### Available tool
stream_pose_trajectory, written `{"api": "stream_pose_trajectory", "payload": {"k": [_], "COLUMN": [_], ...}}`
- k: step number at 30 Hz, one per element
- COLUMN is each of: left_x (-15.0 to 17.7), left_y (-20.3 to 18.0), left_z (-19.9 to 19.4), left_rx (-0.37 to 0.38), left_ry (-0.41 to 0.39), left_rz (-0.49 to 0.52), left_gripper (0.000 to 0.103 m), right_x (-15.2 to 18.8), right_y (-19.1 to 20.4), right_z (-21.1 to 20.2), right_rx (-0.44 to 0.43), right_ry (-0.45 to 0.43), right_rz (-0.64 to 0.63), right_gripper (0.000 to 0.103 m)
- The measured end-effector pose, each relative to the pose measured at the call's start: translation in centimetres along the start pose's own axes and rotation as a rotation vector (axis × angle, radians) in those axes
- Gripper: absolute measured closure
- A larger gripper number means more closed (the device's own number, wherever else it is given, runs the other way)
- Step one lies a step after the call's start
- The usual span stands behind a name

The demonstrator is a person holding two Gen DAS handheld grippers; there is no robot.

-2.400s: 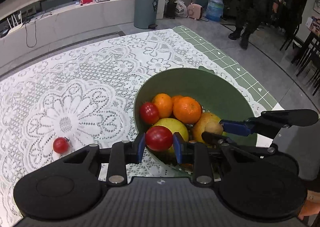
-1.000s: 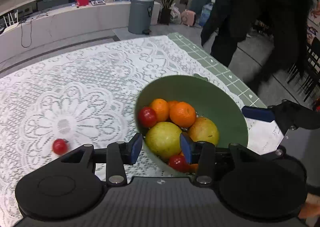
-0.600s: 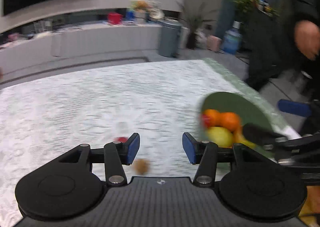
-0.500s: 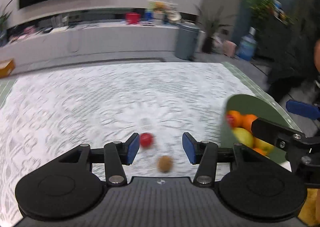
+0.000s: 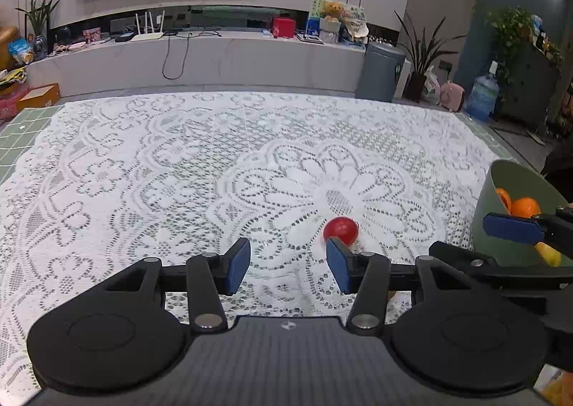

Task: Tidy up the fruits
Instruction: 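Withdraw both tools from the colander toward the last tomato and kiwi, then grasp the last red cherry tomato with the left tool while the right tool grasps the kiwi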

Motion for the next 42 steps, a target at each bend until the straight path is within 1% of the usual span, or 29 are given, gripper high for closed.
{"api": "stream_pose_trajectory", "payload": {"k": [2, 5, 9, 13, 17, 19, 23, 26, 29, 31, 33, 35, 39, 41, 42], "left_x": [0.4, 0.9, 0.7, 0.4, 0.4, 0.1, -0.4, -0.2, -0.3, -0.4, -0.4, -0.3, 0.1, 0.3, 0.2], "left_y": [-0.2, -0.5, -0.9, -0.8, -0.4, -0.3, 0.0, 0.2, 0.2, 0.2, 0.2, 0.0, -0.2, -0.2, -0.2], "left_z": [0.2, 0.6, 0.9, 0.6, 0.8, 0.5, -1.0, -1.6, -2.2, -2.7, -3.0, -3.1, -2.4, -1.9, -1.7], "left_rx": [0.003, 0.007, 0.012, 0.013, -0.001, -0.003, 0.012, 0.012, 0.045, 0.073, 0.098, 0.106, 0.137, 0.151, 0.16], "left_ry": [0.0, 0.0, -0.009, -0.03, -0.018, -0.025, -0.061, -0.06, -0.053, -0.056, -0.055, -0.048, -0.006, 0.013, 0.021], "left_rz": [0.009, 0.02, 0.01, -0.007, -0.019, -0.027, -0.043, -0.028, -0.043, -0.061, -0.062, -0.048, -0.049, -0.067, -0.075], "left_gripper": [0.045, 0.045, 0.045, 0.045, 0.045, 0.045, 0.045, 0.045, 0.045, 0.045, 0.045, 0.046, 0.052, 0.053, 0.055], "right_x": [0.4, 0.7, 1.2, 1.0, 1.2, 1.2, 1.1, 0.9, 0.7, 0.6, 0.7, 0.8, 0.9, 1.1, 1.1], "right_y": [0.2, 0.1, 0.2, -0.5, -0.8, -0.8, -1.2, -1.3, -1.0, -0.8, -0.6, -0.4, -0.2, 0.1, 0.3], "right_z": [0.3, 0.3, 0.6, 0.4, 0.6, 0.4, 0.0, -0.5, -1.5, -2.1, -2.4, -2.4, -1.8, -1.5, -1.4], "right_rx": [-0.004, -0.004, -0.052, -0.095, -0.114, -0.125, -0.126, -0.112, -0.093, -0.066, -0.039, -0.021, 0.002, -0.005, -0.02], "right_ry": [0.01, -0.007, -0.037, -0.065, -0.066, -0.078, -0.09, -0.107, -0.137, -0.153, -0.147, -0.135, -0.098, -0.079, -0.073], "right_rz": [0.002, 0.012, 0.033, 0.095, 0.131, 0.141, 0.162, 0.164, 0.14, 0.107, 0.075, 0.056, 0.033, 0.024, 0.019], "right_gripper": [0.048, 0.048, 0.048, 0.045, 0.045, 0.045, 0.042, 0.039, 0.039, 0.039, 0.042, 0.049, 0.055, 0.059, 0.059]}}
Point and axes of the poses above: each gripper's, at about its wrist camera, not at the fingertips, and z roughly the way its jaws point, y to its left, x to its underside, the point moved 9 cm from there along z, roughly the way its jaws point, and after that the axes turned 6 degrees about -z, right-handed, at the moved point
